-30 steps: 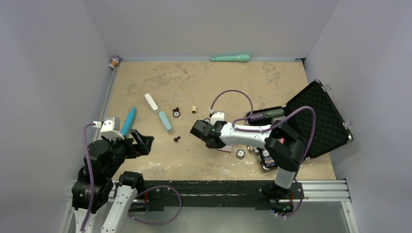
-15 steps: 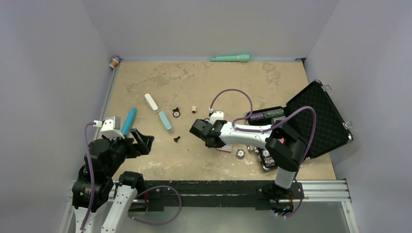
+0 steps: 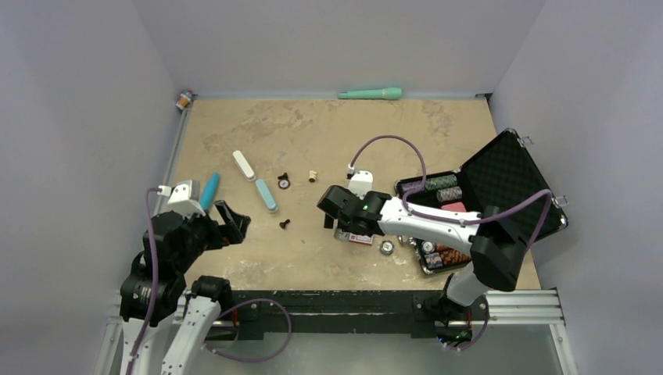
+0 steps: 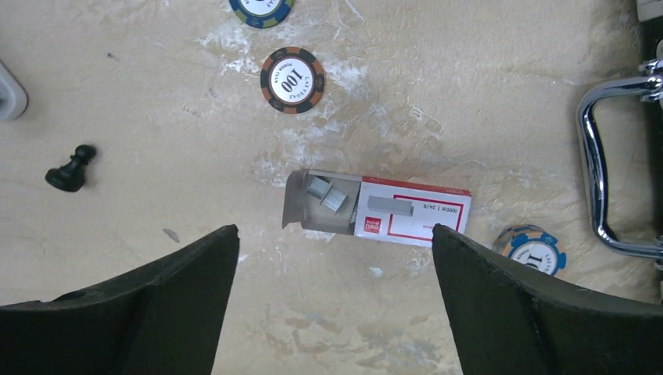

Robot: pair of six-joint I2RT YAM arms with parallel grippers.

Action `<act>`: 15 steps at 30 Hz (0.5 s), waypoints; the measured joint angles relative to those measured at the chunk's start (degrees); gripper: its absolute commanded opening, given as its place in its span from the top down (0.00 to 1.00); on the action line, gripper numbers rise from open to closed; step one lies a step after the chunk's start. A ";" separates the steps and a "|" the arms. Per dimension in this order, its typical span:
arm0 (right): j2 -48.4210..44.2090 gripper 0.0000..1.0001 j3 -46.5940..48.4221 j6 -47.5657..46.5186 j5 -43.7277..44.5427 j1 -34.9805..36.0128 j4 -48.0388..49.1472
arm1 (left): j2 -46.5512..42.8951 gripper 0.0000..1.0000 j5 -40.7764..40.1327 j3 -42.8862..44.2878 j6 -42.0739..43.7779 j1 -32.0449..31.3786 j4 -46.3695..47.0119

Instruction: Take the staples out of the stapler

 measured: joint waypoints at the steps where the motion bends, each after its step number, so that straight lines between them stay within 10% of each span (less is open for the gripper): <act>1: -1.03 0.01 -0.52 -0.50 -0.11 0.00 0.33 | 1.25 0.00 0.00 0.00 0.00 0.00 0.00; 15: -23.76 0.01 -14.75 -1.51 0.48 0.15 6.01 | 24.74 0.00 -0.22 -0.26 -2.03 -12.72 1.27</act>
